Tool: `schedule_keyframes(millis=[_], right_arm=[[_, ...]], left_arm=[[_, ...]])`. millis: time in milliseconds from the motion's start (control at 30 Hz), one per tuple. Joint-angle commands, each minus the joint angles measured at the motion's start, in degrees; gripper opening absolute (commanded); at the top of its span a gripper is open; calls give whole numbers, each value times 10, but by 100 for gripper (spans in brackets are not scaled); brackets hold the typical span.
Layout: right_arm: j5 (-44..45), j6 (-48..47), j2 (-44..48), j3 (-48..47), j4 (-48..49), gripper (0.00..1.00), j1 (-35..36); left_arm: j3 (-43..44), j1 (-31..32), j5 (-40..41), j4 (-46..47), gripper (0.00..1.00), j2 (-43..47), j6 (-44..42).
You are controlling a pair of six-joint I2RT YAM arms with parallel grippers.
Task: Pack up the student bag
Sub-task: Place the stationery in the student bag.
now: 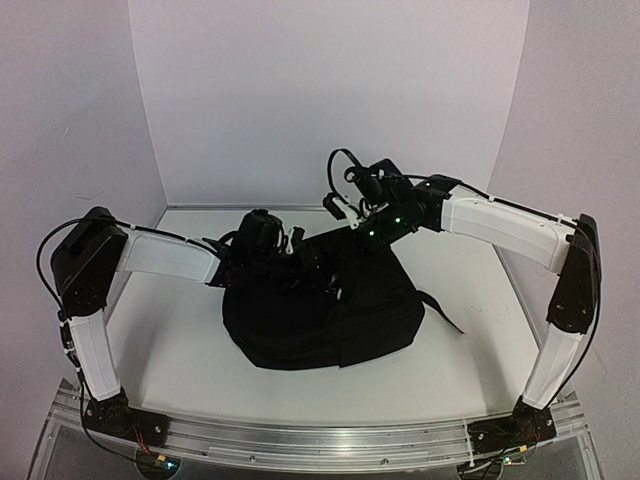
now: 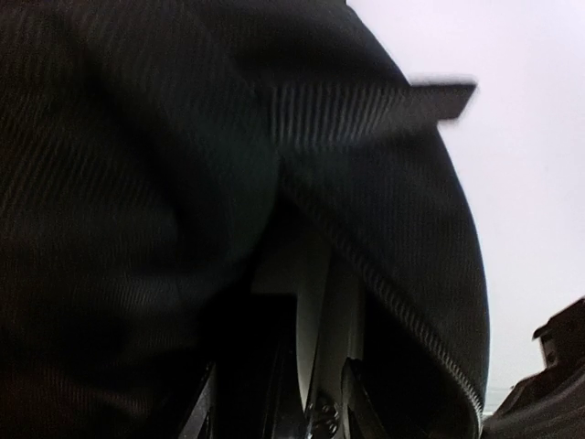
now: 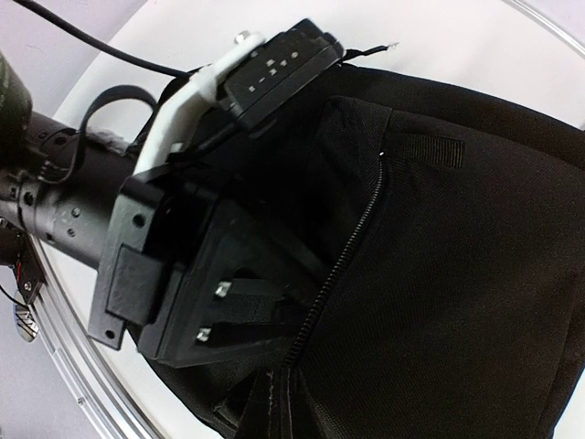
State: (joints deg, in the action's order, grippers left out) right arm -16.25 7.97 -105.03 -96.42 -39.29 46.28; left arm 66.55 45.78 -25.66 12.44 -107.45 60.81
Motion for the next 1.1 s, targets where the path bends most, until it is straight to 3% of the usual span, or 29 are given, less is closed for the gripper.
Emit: schedule_keyframes(millis=[0,200,433,700,833,1000,1067], right_arm=[[-16,0,10,-25,29,0,6],[-32,-3,14,-21,28,0,6],[-48,-6,19,-16,28,0,5],[-55,-5,17,-17,29,0,5],[-56,-3,16,-19,28,0,5],[-57,-3,16,-18,28,0,5],[-57,-3,16,-18,28,0,6]], left_arm=[[53,11,-6,-139,50,19,-72],[105,2,-48,-210,58,-15,-117],[104,-10,-194,-109,59,-44,-95],[89,-12,-236,-17,34,-38,-59],[95,-12,-245,-9,29,-47,-56],[100,-12,-255,7,42,-63,-41],[102,-13,-255,8,43,-69,-38]])
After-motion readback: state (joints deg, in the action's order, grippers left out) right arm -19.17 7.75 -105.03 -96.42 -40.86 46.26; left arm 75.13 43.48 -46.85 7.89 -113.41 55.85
